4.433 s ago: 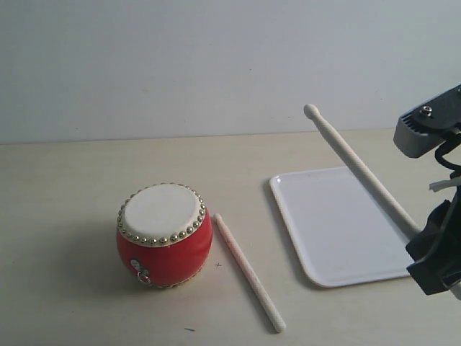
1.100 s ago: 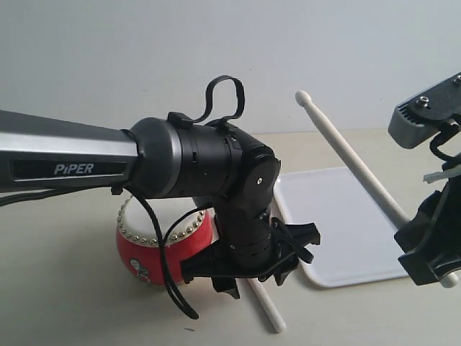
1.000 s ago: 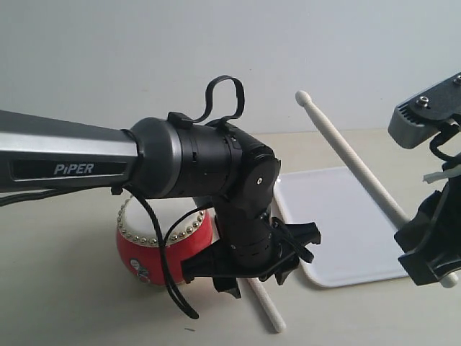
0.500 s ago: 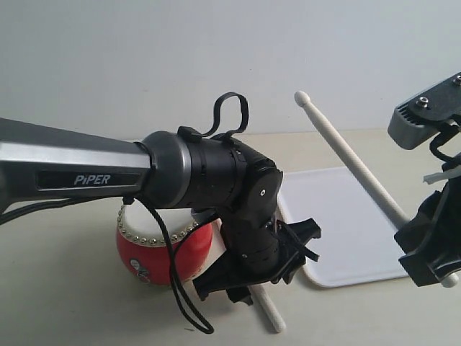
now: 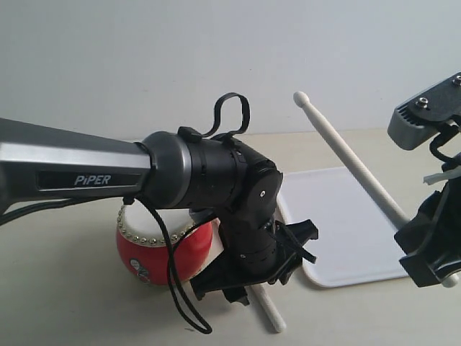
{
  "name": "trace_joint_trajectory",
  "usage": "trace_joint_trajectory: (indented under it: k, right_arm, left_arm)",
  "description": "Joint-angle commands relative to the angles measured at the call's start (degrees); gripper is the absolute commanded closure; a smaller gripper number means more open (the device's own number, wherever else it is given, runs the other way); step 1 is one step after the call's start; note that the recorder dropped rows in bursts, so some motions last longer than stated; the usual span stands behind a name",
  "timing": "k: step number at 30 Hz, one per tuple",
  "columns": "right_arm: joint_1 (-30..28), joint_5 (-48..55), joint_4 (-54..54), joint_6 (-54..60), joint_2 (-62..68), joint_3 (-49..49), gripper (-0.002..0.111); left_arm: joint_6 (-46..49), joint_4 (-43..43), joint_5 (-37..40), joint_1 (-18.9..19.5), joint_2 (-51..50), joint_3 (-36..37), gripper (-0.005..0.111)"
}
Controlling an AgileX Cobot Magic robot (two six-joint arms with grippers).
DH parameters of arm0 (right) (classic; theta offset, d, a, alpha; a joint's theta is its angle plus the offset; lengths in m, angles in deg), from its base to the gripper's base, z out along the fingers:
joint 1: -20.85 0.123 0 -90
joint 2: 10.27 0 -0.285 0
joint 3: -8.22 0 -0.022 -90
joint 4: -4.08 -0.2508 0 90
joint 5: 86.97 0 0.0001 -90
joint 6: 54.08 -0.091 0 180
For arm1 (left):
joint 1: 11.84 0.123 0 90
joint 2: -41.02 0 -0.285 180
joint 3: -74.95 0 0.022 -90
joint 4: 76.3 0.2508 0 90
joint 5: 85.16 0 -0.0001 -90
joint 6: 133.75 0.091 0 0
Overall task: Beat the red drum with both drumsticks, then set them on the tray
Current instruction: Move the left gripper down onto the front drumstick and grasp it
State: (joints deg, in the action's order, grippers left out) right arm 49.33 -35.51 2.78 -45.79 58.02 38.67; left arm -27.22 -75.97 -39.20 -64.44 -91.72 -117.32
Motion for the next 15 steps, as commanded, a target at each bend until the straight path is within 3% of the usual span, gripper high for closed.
trace_joint_trajectory:
  k: [1, 15]
  right_arm:
    - [-0.2, -0.8, -0.1, 0.4, -0.5, 0.1, 0.108]
    - [-0.2, -0.9, -0.1, 0.5, -0.5, 0.1, 0.108]
  left_arm:
    - [-0.2, 0.3, 0.7, 0.0, -1.3, 0.0, 0.049]
    - [1.5, -1.6, 0.7, 0.0, -3.0, 0.0, 0.049]
